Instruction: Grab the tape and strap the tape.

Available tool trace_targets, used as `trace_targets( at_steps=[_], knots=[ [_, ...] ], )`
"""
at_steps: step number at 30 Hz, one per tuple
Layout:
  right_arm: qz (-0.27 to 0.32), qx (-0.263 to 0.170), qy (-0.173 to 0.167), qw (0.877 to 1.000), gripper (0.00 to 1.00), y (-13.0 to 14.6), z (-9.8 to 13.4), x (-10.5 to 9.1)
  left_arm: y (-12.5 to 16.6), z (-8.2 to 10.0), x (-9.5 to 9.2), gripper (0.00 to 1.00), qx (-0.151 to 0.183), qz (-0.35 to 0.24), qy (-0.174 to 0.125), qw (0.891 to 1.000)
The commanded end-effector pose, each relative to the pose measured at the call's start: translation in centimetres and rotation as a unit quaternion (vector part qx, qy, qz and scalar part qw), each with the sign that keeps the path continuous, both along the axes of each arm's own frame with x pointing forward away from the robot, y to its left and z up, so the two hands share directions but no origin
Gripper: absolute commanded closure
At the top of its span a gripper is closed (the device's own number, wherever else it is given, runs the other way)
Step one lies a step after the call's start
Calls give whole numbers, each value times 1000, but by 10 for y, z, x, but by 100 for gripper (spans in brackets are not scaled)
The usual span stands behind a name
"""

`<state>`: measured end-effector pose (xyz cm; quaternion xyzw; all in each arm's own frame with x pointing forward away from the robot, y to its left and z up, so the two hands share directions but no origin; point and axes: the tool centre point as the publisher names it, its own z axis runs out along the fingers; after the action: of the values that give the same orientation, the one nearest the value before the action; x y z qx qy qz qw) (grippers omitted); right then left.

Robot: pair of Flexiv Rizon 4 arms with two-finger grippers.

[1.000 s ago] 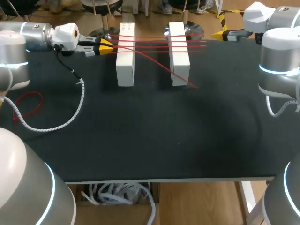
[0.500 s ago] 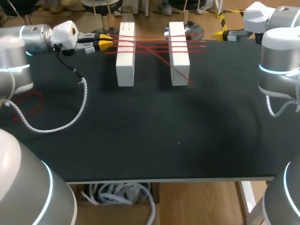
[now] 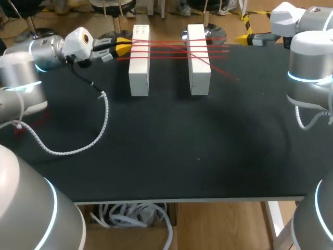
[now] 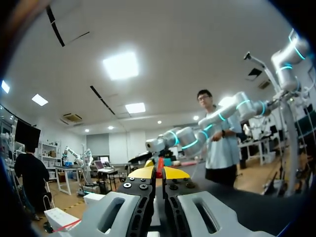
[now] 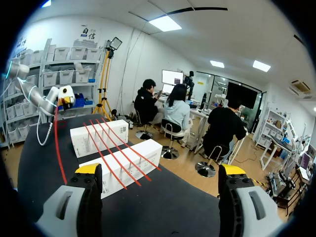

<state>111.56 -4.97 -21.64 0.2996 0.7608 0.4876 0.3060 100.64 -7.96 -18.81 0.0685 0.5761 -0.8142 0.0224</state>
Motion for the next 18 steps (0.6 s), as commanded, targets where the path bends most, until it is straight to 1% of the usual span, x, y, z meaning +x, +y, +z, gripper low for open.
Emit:
trace_targets(
  at_steps=[1,4,8,10,15,18],
  knots=[
    [0,0,0,1000,0,0,0,0,2,18,-18,100,11,50,11,999],
    [0,0,0,1000,0,0,0,0,1,27,-22,100,9,55,6,998],
    [0,0,0,1000,0,0,0,0,-2,37,-23,100,5,52,0,999],
    [0,0,0,1000,0,0,0,0,-4,43,-22,100,-3,48,-10,999],
    [0,0,0,1000,0,0,0,0,-6,50,-20,100,-4,35,-12,999],
    [0,0,0,1000,0,0,0,0,-7,51,-18,100,-10,27,-10,1000]
  ],
)
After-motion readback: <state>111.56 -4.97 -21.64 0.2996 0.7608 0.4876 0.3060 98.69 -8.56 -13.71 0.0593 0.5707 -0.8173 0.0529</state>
